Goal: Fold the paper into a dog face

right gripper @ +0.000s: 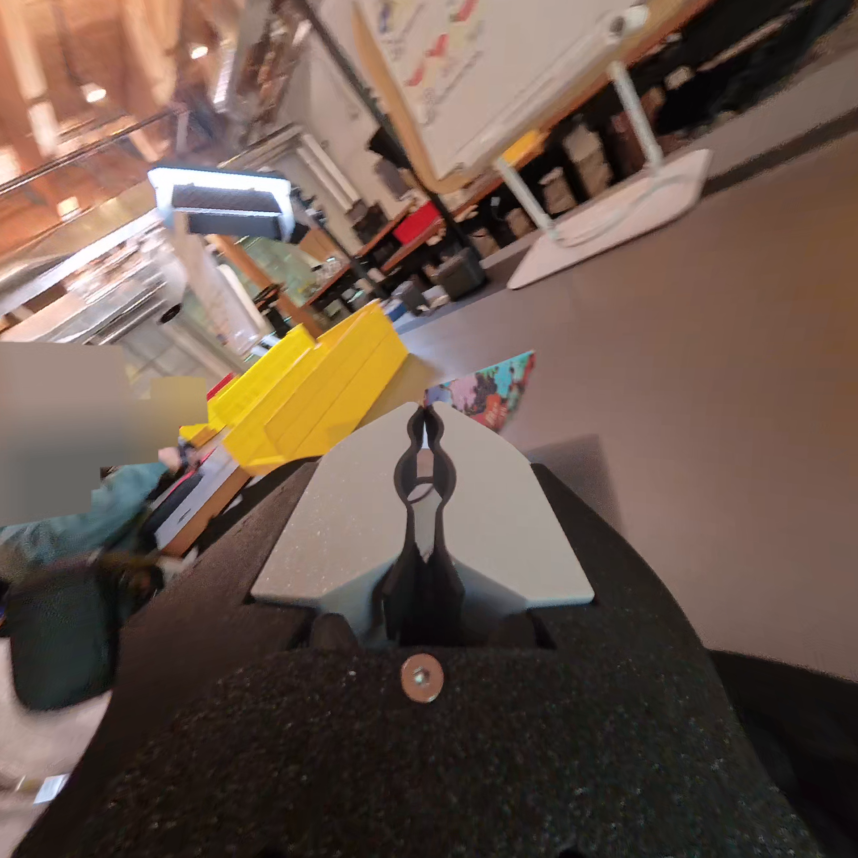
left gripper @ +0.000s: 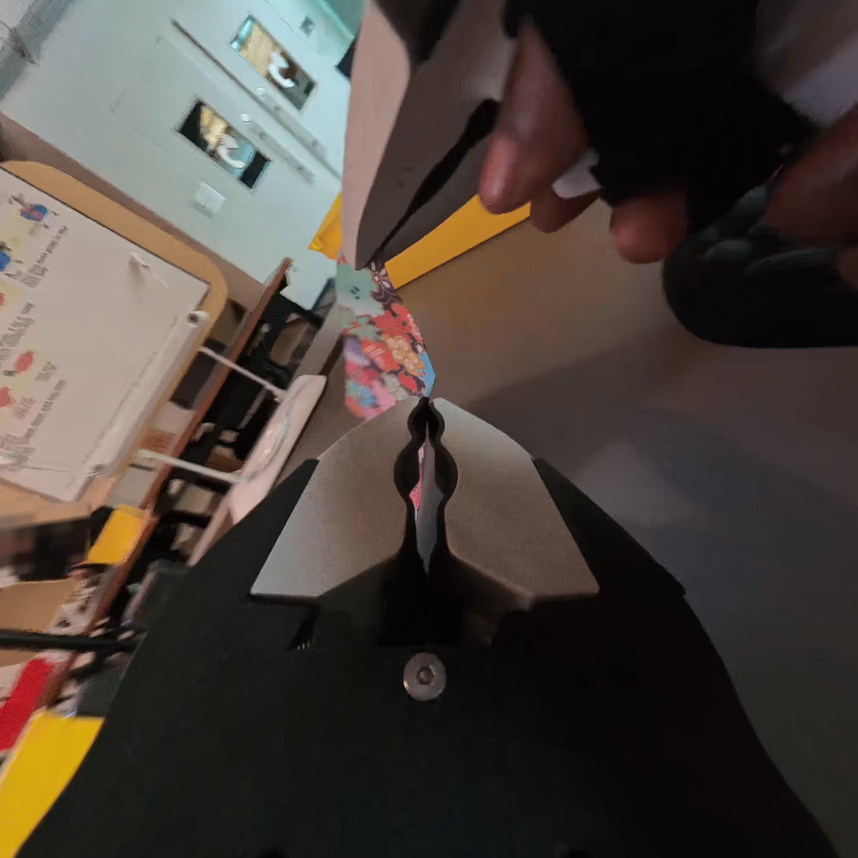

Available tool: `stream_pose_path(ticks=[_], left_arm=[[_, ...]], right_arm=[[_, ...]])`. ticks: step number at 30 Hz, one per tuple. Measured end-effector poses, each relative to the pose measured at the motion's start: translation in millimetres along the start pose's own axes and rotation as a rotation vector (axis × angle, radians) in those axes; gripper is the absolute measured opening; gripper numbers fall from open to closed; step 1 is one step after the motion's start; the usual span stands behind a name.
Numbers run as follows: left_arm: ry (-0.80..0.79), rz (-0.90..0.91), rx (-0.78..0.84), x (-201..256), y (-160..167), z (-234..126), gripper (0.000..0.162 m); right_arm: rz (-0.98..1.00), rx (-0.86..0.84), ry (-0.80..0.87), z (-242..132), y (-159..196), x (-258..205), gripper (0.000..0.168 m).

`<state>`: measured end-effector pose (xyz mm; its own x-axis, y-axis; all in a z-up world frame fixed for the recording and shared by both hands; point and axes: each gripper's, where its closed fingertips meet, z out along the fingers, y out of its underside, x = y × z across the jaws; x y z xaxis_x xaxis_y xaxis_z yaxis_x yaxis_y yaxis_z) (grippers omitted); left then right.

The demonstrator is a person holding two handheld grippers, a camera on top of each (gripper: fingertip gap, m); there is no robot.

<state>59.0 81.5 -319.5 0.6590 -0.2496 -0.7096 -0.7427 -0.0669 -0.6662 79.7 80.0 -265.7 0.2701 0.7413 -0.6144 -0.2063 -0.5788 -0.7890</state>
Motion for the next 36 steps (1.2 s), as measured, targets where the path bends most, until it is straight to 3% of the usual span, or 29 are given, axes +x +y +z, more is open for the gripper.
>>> stream_pose_path(ticks=[1,3,4,6,10,12,16,19,20,23,25,28,31,36], left_arm=[[0.039,-0.036,0.031,1,-2,-3,0.0],[0.118,-0.1,0.078,1,-3,-13,0.0],[0.171,-0.143,0.102,2,-2,-19,0.0],[0.317,-0.258,0.136,9,-1,-30,0.0],[0.47,-0.291,0.1,20,14,-42,0.0],[0.493,-0.272,0.079,25,19,-44,0.0],[0.53,-0.271,0.058,36,20,-46,0.0],[0.565,-0.305,0.028,44,21,-47,0.0],[0.576,-0.31,0.017,45,21,-47,0.0],[0.688,-0.354,0.006,51,19,-55,0.003],[0.755,-0.421,0.03,40,16,-59,0.011],[0.803,-0.601,0.047,11,13,-49,0.005],[0.83,-0.488,-0.081,23,26,-28,0.0],[0.927,-0.388,-0.121,57,21,-15,0.0]], right_arm=[[-0.041,0.003,-0.1,-2,-2,-15,0.004],[-0.141,-0.007,-0.348,-14,-9,-47,0.031],[-0.219,-0.07,-0.45,-24,-5,-57,0.044],[-0.471,-0.261,-0.517,-41,11,-49,0.055],[-1.249,-0.492,-0.4,-47,27,12,0.051],[-1.41,-0.494,-0.467,-39,39,16,0.046],[-1.443,-0.508,-0.6,-15,69,13,0.036],[-1.358,-0.562,-0.713,-10,82,12,0.004],[-1.302,-0.577,-0.748,-10,83,10,0.001],[-1.162,-0.671,-0.848,-17,87,12,0.0],[-1.16,-0.701,-0.873,-19,87,16,0.0],[-1.205,-0.748,-0.896,-20,91,22,0.0],[-1.245,-0.784,-0.926,-22,96,27,0.0],[-1.371,-0.786,-0.902,-23,101,35,0.0]])
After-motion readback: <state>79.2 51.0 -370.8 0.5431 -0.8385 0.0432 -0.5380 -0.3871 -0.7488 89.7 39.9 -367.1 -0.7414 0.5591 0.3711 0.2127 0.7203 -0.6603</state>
